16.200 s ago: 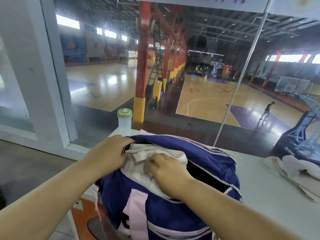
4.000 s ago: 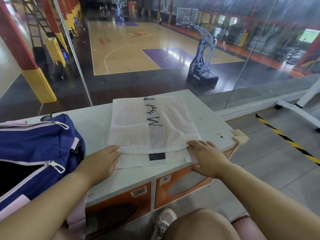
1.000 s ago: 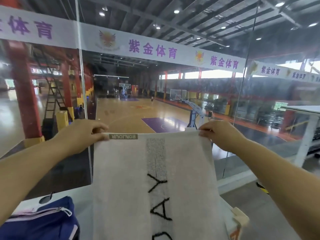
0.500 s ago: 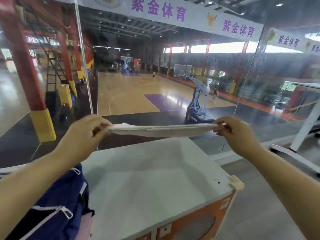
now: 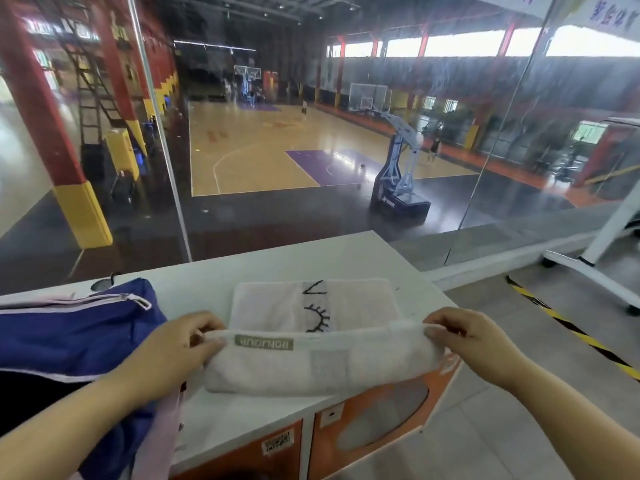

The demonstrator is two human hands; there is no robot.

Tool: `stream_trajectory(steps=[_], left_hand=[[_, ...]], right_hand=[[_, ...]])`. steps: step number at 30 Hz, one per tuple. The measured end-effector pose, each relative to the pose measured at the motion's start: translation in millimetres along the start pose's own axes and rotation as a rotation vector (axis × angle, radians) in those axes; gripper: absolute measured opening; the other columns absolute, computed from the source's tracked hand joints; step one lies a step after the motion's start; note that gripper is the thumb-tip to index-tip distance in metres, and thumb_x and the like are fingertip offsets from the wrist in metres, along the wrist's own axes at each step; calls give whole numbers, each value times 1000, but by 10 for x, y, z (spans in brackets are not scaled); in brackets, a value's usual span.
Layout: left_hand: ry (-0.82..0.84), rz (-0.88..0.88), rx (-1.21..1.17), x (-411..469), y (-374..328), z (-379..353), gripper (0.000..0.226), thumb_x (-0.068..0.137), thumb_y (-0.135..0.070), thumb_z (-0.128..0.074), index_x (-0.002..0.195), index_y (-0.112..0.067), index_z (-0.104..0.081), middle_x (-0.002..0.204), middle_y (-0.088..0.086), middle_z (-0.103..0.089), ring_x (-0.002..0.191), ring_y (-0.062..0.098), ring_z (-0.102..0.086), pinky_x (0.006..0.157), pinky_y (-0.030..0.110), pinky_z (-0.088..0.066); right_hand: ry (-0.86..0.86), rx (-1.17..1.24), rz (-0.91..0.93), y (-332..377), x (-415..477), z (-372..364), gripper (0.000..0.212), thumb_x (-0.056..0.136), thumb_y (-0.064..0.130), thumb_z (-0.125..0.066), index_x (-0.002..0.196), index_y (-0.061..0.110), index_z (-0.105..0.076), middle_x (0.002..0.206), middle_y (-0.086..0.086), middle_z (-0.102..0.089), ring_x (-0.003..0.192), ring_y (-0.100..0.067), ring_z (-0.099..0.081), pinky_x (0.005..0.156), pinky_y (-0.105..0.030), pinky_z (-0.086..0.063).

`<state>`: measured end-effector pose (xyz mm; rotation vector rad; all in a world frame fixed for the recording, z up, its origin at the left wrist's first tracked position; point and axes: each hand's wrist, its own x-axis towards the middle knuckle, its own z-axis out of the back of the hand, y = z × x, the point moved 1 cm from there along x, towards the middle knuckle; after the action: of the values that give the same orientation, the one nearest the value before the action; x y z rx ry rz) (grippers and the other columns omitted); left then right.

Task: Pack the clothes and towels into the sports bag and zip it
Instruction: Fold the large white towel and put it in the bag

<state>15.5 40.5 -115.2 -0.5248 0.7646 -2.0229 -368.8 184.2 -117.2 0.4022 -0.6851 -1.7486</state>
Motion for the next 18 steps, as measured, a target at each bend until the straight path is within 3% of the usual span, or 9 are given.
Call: stream_trajectory(steps=[2,5,8,11,16,18], left_hand=[[-96,15,-7,276,-6,-6,7,87,-18,-62,84,-23,-66,78,-8,-68,68,10,-63,67,25,-49],[-166,35,20,749,102,-16,5,87,-20,-62,86,-23,-66,88,-8,-68,75,15,-63,70,35,-52],[-170,42,36,1166,250,-46,5,85,-23,-64,84,-26,-67,88,-10,-68,76,13,-62,67,32,-48],[-169,40,74,1489,348,-123,4,85,-22,-65,84,-23,-68,87,-10,-67,77,7,-58,66,22,-41],[-149,91,121,1847,544,-306,4,84,-17,-65,86,-17,-69,90,0,-68,85,19,-58,75,28,-39],[-122,116,192,1900,643,-372,5,83,-18,-65,87,-17,-68,93,3,-67,89,23,-59,76,30,-41]], right_hand=[[-71,-72,-14,28,241,-5,12,87,44,-55,84,39,-65,83,15,-67,80,-5,-60,73,-30,-46],[-149,-36,-30,85,668,-37,6,88,31,-62,83,30,-64,78,15,-63,71,-4,-56,61,-20,-41],[-198,-53,-67,44,1098,-96,5,86,27,-66,82,24,-65,77,13,-62,72,-1,-54,59,-16,-37],[-167,-63,-125,-77,1464,-191,10,83,26,-68,74,25,-63,74,12,-61,67,-7,-56,61,-26,-44],[-104,-122,-189,-210,1860,-404,8,82,22,-67,75,18,-65,73,2,-65,72,-23,-61,64,-27,-45],[-69,-153,-230,-211,1907,-473,7,81,20,-67,85,14,-66,85,-2,-68,81,-25,-63,71,-30,-48]])
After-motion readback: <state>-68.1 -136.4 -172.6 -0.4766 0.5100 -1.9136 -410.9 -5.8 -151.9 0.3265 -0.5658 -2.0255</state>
